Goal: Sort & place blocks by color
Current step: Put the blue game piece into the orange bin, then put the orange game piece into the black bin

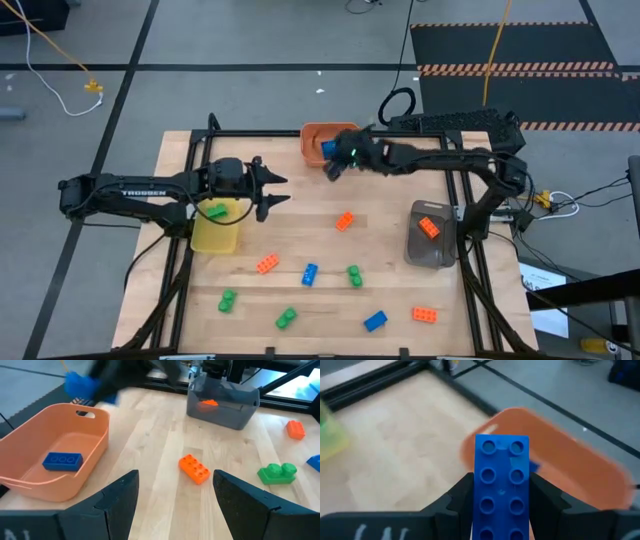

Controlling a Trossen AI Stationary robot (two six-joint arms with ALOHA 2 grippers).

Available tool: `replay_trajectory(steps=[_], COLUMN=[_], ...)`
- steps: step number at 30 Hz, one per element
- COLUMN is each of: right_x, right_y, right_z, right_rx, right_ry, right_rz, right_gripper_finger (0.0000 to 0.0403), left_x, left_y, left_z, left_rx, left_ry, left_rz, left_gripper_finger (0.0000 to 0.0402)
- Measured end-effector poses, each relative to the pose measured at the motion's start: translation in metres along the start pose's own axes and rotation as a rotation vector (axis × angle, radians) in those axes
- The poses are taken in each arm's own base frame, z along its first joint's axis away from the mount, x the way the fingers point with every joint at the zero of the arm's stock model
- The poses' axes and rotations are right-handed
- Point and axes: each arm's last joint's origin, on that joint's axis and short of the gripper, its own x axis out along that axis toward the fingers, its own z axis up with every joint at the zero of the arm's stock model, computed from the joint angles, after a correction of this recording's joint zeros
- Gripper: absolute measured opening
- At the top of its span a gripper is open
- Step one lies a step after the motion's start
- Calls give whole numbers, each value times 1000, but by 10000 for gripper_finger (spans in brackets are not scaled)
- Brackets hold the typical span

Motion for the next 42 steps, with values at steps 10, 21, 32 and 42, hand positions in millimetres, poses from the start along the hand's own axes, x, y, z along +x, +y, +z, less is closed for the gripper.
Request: replay_trajectory(steps=[10, 21, 32, 42], right_x=[35, 45, 19, -35], right_y=[-50, -53, -26, 32], right_z=[-4, -1, -5, -42], right_rx=[101, 120, -103, -564], right_ry=[91, 38, 146, 382], right_rz=[-17, -19, 273, 501], right_gripper_finger=[122, 326, 353, 345], left_x=[0, 0, 0, 0], left_y=[0, 0, 1, 1], left_z=[1, 0, -10, -8], left_rx=[-9, -7, 5, -28], left_ry=[-6, -1, 100, 81], left_rz=[0, 1, 5, 6], left_gripper_finger=[255, 255, 255, 255])
